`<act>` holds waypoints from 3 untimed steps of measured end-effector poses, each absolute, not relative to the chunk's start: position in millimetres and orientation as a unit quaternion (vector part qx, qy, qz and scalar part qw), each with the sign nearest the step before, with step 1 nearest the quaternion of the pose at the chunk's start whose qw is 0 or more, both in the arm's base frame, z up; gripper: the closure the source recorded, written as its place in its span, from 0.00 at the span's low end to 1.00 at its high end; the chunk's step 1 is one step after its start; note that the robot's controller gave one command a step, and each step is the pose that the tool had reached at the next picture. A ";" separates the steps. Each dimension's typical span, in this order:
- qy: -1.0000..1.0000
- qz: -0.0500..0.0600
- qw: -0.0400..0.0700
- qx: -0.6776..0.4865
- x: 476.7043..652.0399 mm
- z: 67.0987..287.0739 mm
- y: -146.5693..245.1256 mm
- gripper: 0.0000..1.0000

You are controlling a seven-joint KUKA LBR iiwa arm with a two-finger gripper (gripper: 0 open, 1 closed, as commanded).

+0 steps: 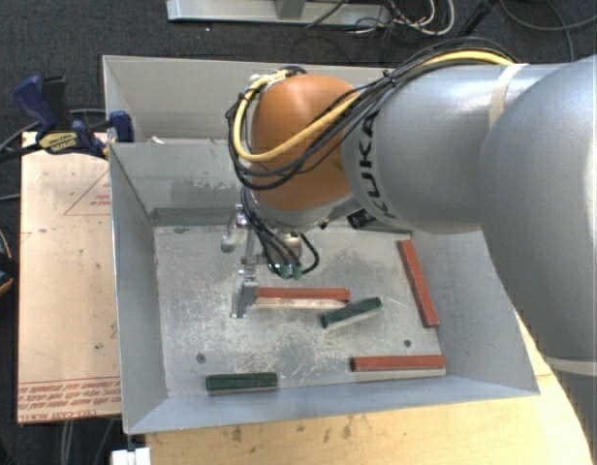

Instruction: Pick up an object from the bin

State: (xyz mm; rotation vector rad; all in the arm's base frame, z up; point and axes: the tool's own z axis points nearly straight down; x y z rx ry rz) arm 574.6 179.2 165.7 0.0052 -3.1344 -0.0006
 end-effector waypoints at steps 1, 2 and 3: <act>-1.000 -0.001 0.000 0.000 576.7 170.0 178.6 0.00; -0.995 -0.003 -0.002 0.102 578.5 76.9 123.6 1.00; -0.995 -0.003 -0.002 0.102 578.5 76.8 123.5 1.00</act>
Offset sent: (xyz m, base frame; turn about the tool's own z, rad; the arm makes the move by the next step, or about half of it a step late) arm 0.0009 -0.0599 -0.0957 -0.2009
